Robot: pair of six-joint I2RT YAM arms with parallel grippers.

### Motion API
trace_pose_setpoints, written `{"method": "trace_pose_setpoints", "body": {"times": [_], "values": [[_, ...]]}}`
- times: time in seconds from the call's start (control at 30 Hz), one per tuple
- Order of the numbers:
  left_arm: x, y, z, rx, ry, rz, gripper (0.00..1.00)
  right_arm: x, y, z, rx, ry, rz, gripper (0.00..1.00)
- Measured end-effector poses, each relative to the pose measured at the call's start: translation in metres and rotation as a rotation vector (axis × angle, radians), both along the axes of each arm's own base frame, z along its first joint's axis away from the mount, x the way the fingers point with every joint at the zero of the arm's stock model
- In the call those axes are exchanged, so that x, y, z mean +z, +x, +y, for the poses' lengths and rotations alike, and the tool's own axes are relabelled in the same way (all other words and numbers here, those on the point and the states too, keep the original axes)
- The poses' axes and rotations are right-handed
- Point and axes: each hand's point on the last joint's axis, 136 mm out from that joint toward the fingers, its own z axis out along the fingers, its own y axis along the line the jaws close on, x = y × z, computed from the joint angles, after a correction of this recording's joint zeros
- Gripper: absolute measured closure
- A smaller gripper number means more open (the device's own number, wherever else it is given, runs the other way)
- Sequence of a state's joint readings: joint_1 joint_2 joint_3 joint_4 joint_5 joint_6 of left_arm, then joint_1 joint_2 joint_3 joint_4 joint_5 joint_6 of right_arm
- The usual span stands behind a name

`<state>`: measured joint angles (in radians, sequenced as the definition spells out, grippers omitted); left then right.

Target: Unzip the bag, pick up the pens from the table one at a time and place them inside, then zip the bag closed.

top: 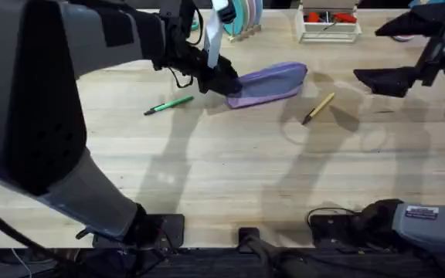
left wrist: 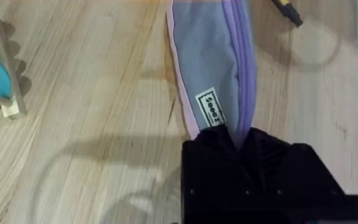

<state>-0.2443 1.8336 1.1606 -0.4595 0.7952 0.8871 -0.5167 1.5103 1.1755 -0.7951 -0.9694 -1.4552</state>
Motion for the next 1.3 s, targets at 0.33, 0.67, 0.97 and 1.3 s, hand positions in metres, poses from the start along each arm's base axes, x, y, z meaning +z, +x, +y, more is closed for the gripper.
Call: {"method": "trace_pose_setpoints", "body": {"times": [0.33,0.67,0.97,1.3], "values": [[0.000,0.000,0.000,0.000,0.000,0.000,0.958,-0.019,0.005,-0.001,0.014,0.034,0.038,0.005],[0.000,0.000,0.000,0.000,0.000,0.000,0.959,-0.018,0.005,-0.001,0.016,0.041,0.040,0.006],[0.000,0.000,0.000,0.000,0.001,-0.001,0.959,-0.022,-0.005,0.004,0.015,0.071,0.101,0.006],[0.000,0.000,0.000,0.001,0.001,0.000,0.959,-0.021,-0.004,0.004,0.015,0.066,0.094,0.006]]}}
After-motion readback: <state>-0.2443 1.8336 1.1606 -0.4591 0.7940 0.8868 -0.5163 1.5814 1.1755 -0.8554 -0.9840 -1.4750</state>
